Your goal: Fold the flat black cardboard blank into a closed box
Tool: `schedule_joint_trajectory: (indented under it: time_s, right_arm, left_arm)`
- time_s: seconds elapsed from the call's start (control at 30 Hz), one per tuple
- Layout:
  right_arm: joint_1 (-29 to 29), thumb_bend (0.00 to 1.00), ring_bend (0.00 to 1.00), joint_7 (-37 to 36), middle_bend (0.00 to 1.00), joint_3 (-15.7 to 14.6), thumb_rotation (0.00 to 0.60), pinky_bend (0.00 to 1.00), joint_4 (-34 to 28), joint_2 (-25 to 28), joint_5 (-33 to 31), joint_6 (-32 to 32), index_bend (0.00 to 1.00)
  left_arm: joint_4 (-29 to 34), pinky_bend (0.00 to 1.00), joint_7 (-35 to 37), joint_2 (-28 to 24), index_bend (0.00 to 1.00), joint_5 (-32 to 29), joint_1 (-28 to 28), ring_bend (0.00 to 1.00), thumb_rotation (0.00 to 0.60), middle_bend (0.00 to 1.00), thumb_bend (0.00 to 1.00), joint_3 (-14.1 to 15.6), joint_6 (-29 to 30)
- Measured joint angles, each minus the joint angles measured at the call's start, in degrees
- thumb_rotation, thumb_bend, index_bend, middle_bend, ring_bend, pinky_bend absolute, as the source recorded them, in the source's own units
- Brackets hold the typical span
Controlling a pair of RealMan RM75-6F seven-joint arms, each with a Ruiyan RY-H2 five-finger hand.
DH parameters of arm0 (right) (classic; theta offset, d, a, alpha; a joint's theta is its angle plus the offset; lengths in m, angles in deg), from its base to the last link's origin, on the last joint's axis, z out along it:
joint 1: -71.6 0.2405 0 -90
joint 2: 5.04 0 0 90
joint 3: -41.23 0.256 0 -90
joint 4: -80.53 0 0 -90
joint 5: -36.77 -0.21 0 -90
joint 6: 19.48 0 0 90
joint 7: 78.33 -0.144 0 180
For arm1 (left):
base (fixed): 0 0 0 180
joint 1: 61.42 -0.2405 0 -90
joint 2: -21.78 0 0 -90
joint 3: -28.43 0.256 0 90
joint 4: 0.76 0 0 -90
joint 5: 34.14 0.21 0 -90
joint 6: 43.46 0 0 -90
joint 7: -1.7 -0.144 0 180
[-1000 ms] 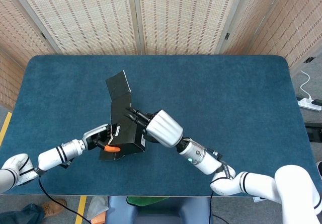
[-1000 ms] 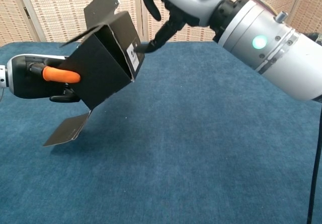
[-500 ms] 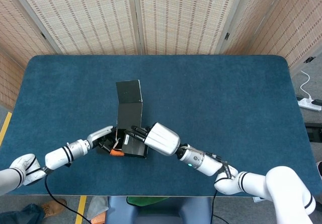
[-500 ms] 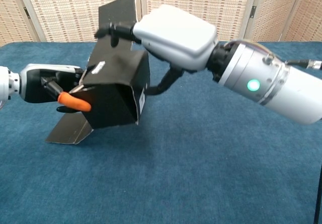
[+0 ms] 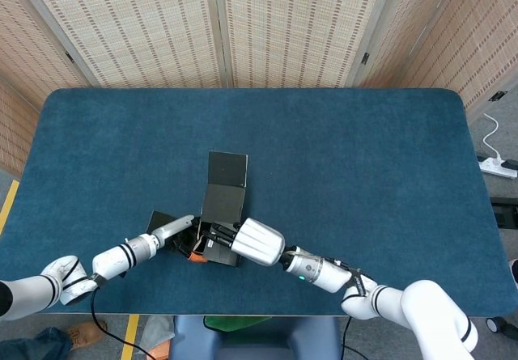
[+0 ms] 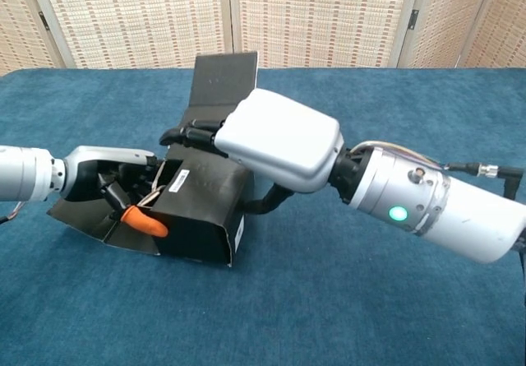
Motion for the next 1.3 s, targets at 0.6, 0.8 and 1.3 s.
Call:
schedule_joint_trajectory:
  time_s: [0.6,0.8,1.3]
  right_arm:
    - [0.4,0.00,0.75,-1.6,0.39,-1.2,0.600,1.00,6.0,-4.0,0.1,-1.2,0.32]
    - [-0.1,0.01,0.75,-1.5,0.39,-1.8,0.600,1.00,5.5,-3.7,-0.1,-1.2,0.33]
    - [-0.3,0.01,0.75,-0.9,0.39,-2.4,0.600,1.00,5.1,-3.4,-0.3,-0.6,0.33]
  left_arm:
    - [1.3,0.86,-4.1,0.3,0.18,-2.3,-0.9,0.60,0.600,0.18,0.24,-1.6,-2.3]
    - [1.6,0.86,-5.5,0.0,0.15,-2.3,-1.3,0.60,0.600,0.16,0.23,-1.9,-1.9]
    - [3.3,0.86,-7.8,-0.7,0.05,-2.1,-1.7,0.60,0.600,0.10,0.19,-2.7,-1.6]
